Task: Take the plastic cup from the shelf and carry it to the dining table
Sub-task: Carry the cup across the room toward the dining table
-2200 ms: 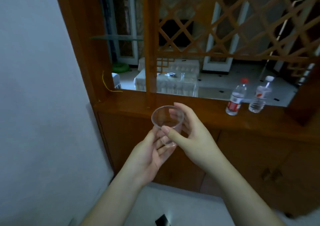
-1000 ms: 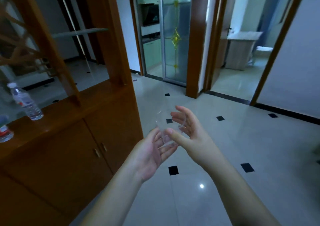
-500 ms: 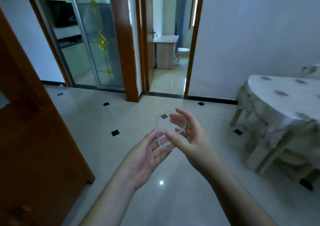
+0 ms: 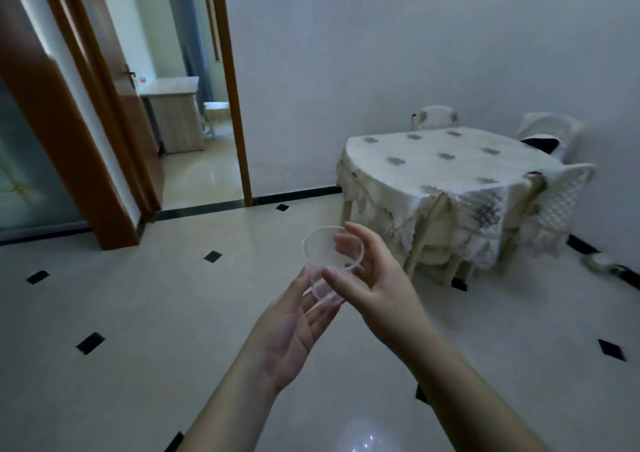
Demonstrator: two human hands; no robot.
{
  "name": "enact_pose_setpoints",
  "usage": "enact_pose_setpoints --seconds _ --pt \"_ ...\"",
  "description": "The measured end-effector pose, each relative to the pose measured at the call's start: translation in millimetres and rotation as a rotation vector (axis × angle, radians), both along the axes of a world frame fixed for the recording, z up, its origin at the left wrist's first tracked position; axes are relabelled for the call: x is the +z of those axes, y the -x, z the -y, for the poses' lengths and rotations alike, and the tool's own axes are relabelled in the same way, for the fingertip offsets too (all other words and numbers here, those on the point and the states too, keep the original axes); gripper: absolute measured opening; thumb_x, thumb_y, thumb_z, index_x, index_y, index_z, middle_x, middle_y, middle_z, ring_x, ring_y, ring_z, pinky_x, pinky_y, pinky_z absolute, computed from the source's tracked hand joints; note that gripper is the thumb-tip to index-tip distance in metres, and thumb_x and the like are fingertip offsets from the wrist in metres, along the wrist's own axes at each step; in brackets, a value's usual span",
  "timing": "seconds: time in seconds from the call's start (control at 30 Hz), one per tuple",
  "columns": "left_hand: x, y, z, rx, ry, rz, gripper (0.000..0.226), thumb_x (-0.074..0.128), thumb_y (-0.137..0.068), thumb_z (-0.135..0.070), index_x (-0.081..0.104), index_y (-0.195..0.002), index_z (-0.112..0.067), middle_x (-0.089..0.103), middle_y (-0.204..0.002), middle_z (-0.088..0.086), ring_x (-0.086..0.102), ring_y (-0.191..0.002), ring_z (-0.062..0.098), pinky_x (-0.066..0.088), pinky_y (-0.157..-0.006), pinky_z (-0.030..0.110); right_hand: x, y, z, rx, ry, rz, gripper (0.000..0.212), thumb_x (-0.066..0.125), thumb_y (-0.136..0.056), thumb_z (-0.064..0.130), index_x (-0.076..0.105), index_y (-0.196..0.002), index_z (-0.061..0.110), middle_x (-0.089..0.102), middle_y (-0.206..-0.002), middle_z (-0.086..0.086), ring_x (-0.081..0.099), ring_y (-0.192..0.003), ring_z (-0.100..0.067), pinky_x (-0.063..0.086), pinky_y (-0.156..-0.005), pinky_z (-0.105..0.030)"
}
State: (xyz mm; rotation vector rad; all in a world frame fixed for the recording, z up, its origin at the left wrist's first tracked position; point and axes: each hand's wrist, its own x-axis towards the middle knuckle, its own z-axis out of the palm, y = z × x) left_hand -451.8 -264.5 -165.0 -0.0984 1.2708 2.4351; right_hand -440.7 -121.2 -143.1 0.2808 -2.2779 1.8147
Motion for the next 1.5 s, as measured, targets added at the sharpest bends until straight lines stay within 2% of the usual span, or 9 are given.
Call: enact_pose_setpoints --seconds 0.07,0.2,0.4,0.6,0.83,1.07,1.2,1.33,1.5 --pt "1 8 -29 -0.039 0.01 0.008 0.039 0.057 -0.086 -0.035 0.067 -0.115 -0.011 0.073 -0.115 0.016 0.068 -0.11 0.029 0.045 -0.104 0.042 -3 2 -28 -0.063 0.02 -0.004 0.077 0.074 -0.07 0.058 0.042 -0.137 0.036 0.058 -0.132 0.011 0.057 -0.122 -0.012 0.05 -0.099 -0.038" --pt "-1 25 -95 -0.134 0.034 0.03 0.036 0.054 -0.095 -0.031 0.065 -0.12 -0.009 0.072 -0.118 0.017 0.067 -0.113 0.028 0.044 -0.106 0.042 -7 4 -91 -0.193 0.049 -0.023 0.07 0.077 -0.074 0.046 0.046 -0.136 0.033 0.061 -0.127 0.012 0.057 -0.119 -0.005 0.048 -0.101 -0.039" --pt "1 43 -216 -0.256 0.051 0.021 0.025 0.055 -0.095 -0.024 0.069 -0.109 -0.009 0.076 -0.105 0.016 0.075 -0.091 0.022 0.059 -0.082 0.03 -7 1 -206 -0.328 0.111 -0.034 0.064 0.078 -0.075 0.034 0.05 -0.132 0.03 0.063 -0.124 0.01 0.059 -0.116 -0.002 0.049 -0.101 -0.036" --pt "2 48 -331 -0.384 0.057 0.047 0.03 0.054 -0.096 -0.027 0.071 -0.112 -0.008 0.073 -0.113 0.019 0.074 -0.096 0.023 0.057 -0.087 0.031 -4 -5 -321 -0.391 0.154 -0.005 0.068 0.078 -0.069 0.041 0.051 -0.13 0.028 0.065 -0.123 0.006 0.062 -0.115 -0.008 0.049 -0.1 -0.042" --pt "4 55 -420 -0.481 0.066 0.06 0.03 0.05 -0.099 -0.028 0.072 -0.108 -0.009 0.074 -0.113 0.015 0.074 -0.096 0.02 0.055 -0.091 0.031 -10 -3 -405 -0.476 0.178 -0.003 0.066 0.079 -0.07 0.037 0.051 -0.13 0.029 0.064 -0.125 0.005 0.062 -0.117 -0.012 0.048 -0.1 -0.047" --pt "-6 97 -492 -0.559 0.056 0.071 0.033 0.053 -0.098 -0.03 0.066 -0.116 -0.007 0.074 -0.114 0.014 0.073 -0.099 0.021 0.051 -0.099 0.036 -13 24 -466 -0.565 0.175 0.016 0.061 0.079 -0.077 0.027 0.05 -0.131 0.029 0.064 -0.124 0.009 0.063 -0.113 -0.007 0.05 -0.1 -0.041" --pt "-13 137 -526 -0.558 0.002 0.09 0.031 0.053 -0.097 -0.028 0.064 -0.117 -0.007 0.075 -0.109 0.014 0.075 -0.092 0.021 0.059 -0.084 0.03 -11 61 -492 -0.603 0.133 0.014 0.057 0.077 -0.08 0.021 0.049 -0.13 0.03 0.063 -0.124 0.008 0.062 -0.111 0.0 0.05 -0.099 -0.034" --pt "-7 185 -555 -0.588 -0.008 0.104 0.031 0.055 -0.096 -0.027 0.064 -0.116 -0.006 0.075 -0.108 0.017 0.076 -0.088 0.023 0.061 -0.07 0.026 -7 102 -521 -0.625 0.122 0.018 0.059 0.078 -0.079 0.024 0.05 -0.131 0.028 0.064 -0.125 0.006 0.061 -0.115 -0.005 0.049 -0.1 -0.036" --pt "-1 236 -601 -0.687 0.023 0.074 0.035 0.058 -0.095 -0.029 0.064 -0.118 -0.004 0.075 -0.11 0.017 0.075 -0.087 0.025 0.06 -0.068 0.025 4 137 -562 -0.676 0.134 -0.004 0.065 0.074 -0.074 0.027 0.047 -0.134 0.024 0.063 -0.125 0.006 0.061 -0.113 -0.002 0.05 -0.096 -0.025"
